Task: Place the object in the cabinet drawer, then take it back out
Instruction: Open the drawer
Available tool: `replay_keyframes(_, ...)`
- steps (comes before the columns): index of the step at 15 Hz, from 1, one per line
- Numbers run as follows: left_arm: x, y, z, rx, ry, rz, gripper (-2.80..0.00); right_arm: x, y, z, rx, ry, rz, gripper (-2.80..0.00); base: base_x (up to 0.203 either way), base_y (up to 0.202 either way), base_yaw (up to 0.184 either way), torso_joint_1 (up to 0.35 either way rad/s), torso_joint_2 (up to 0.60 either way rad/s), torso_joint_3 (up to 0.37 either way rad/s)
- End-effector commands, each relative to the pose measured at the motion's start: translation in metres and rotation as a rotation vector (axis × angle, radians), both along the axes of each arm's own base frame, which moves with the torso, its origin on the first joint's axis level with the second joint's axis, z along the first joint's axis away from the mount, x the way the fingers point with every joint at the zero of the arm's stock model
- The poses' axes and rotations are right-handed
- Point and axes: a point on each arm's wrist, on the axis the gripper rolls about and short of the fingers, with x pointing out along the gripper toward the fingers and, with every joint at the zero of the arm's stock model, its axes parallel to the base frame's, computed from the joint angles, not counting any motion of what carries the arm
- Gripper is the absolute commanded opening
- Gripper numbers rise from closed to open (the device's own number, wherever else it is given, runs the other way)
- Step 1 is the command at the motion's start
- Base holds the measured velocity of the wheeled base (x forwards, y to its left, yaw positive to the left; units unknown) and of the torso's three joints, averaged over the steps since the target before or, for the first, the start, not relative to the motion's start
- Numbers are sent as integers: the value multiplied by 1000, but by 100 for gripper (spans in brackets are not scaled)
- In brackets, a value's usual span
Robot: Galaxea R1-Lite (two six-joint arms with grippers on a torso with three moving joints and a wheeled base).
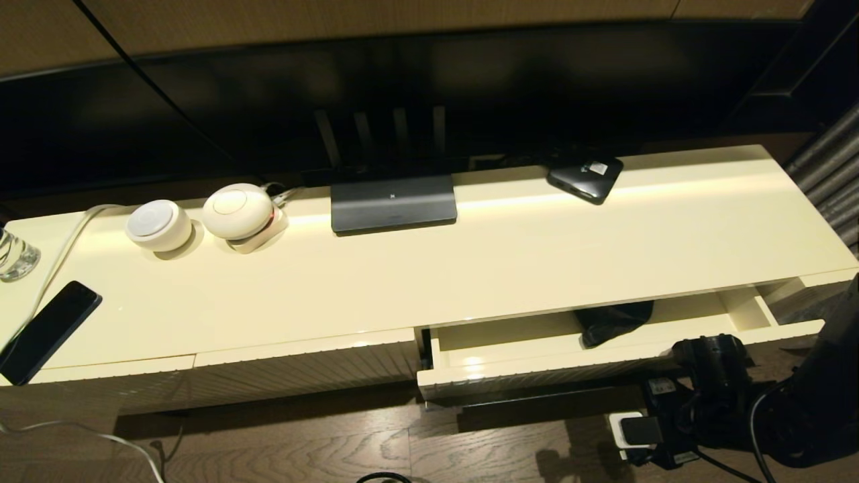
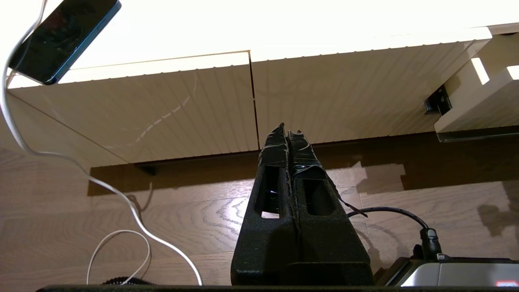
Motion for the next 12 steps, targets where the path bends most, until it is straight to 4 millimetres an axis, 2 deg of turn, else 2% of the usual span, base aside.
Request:
replay_keyframes(1, 0, 0, -1, 0, 5, 1, -280, -8, 1, 5, -4, -9, 12, 0, 0, 0, 0, 0, 0, 0)
replay_keyframes(5, 0, 0, -1, 0, 5, 1, -280, -19, 0, 8, -5, -1, 13, 0, 0, 0, 0, 0, 0, 0)
replay_keyframes(8, 0, 0, -1, 0, 5, 1, -280, -35, -2, 11, -5, 15, 13, 0, 0, 0, 0, 0, 0, 0)
replay_keyframes(12, 0, 0, -1, 0, 4, 1, -280, -50, -4, 26, -3, -14, 12, 0, 0, 0, 0, 0, 0, 0)
